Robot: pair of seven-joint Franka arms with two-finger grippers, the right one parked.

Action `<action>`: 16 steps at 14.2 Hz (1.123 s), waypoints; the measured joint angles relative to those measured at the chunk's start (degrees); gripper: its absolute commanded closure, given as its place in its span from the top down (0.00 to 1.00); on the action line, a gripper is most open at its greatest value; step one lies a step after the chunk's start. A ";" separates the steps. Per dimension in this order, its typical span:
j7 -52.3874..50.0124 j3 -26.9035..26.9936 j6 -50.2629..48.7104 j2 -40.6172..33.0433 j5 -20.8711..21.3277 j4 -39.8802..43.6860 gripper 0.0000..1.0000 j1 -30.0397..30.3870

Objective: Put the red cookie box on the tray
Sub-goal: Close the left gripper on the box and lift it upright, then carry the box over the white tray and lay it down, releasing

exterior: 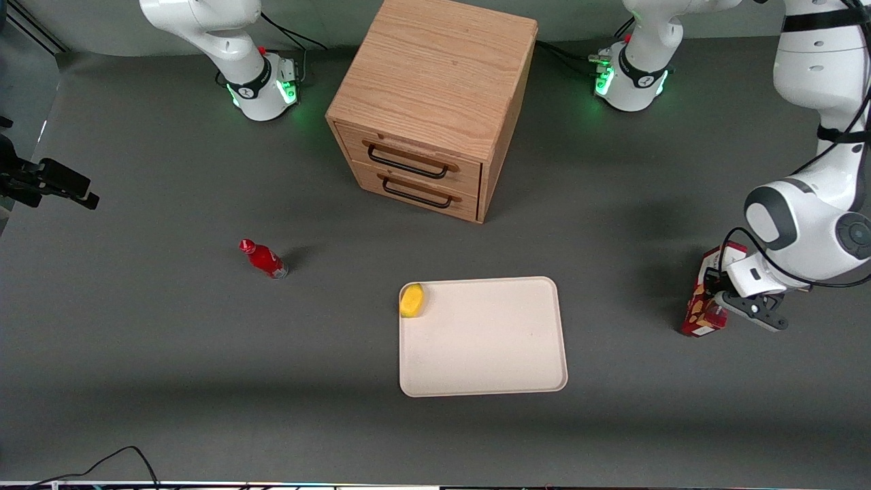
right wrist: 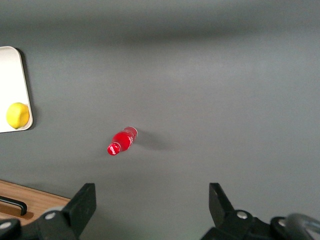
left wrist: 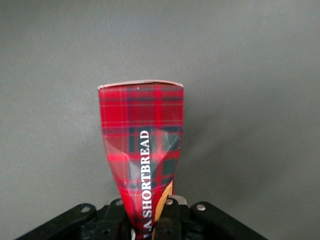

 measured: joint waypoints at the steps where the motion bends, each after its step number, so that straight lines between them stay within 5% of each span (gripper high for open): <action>1: -0.52 0.05 -4.58 -0.87 -0.11 2.46 0.00 0.01; 5: -15.24 -1.14 -31.98 -6.76 2.74 18.37 0.00 -0.09; 8: -36.95 -10.15 -44.93 -8.67 6.28 30.39 0.00 -0.38; 12: -63.04 -25.82 -39.07 -3.69 14.34 31.69 0.00 -1.59; 16: -74.70 -31.91 -21.80 9.41 25.28 31.08 0.00 -2.36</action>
